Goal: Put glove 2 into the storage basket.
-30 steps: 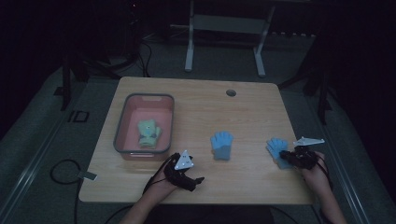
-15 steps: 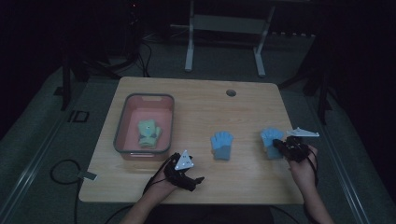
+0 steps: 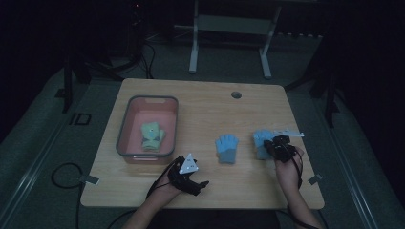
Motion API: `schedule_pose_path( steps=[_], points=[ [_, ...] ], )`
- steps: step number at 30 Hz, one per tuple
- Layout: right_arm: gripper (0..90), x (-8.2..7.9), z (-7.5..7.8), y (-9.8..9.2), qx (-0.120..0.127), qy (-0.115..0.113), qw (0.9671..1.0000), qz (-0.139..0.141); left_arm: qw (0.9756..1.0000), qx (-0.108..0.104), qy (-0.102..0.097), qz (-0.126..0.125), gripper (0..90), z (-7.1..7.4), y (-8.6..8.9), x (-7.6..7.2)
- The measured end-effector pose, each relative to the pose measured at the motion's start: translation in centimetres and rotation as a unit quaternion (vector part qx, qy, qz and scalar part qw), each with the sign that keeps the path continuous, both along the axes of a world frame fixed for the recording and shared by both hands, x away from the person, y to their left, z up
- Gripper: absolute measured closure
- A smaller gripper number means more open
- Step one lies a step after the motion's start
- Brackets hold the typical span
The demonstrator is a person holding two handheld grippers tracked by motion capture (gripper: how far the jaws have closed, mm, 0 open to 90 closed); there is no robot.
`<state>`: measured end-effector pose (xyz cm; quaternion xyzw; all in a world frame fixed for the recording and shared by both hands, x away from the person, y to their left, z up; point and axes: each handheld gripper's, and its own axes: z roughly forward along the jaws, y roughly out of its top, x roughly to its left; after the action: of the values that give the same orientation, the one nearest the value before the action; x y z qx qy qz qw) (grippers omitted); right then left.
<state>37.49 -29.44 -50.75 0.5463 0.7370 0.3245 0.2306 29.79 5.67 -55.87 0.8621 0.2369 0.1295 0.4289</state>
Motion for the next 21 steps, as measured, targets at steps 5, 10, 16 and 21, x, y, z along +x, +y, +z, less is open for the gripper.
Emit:
schedule_pose_path(
  steps=[5, 10, 16, 21],
  points=[
    [86.1, 0.4, -1.3, 0.6, 0.003, 0.013, 0.9999, -0.009, 1.0, 0.0, 0.0, 0.0, 9.6, 0.0, 0.0, 0.0],
    [84.2, 0.6, -3.0, 0.7, -0.005, 0.032, 0.9994, -0.01, 1.0, -0.002, 0.002, 0.0, 9.6, 0.0, 0.0, 0.0],
    [78.1, 0.7, -3.5, 0.5, -0.011, 0.035, 0.9993, 0.005, 1.0, -0.001, 0.002, -0.001, 9.6, 0.0, 0.0, 0.0],
    [74.2, 0.6, -1.9, -0.8, 0.018, 0.023, 0.9992, 0.026, 1.0, -0.004, 0.006, -0.002, 9.6, 0.0, 0.1, 0.1]
  ],
)
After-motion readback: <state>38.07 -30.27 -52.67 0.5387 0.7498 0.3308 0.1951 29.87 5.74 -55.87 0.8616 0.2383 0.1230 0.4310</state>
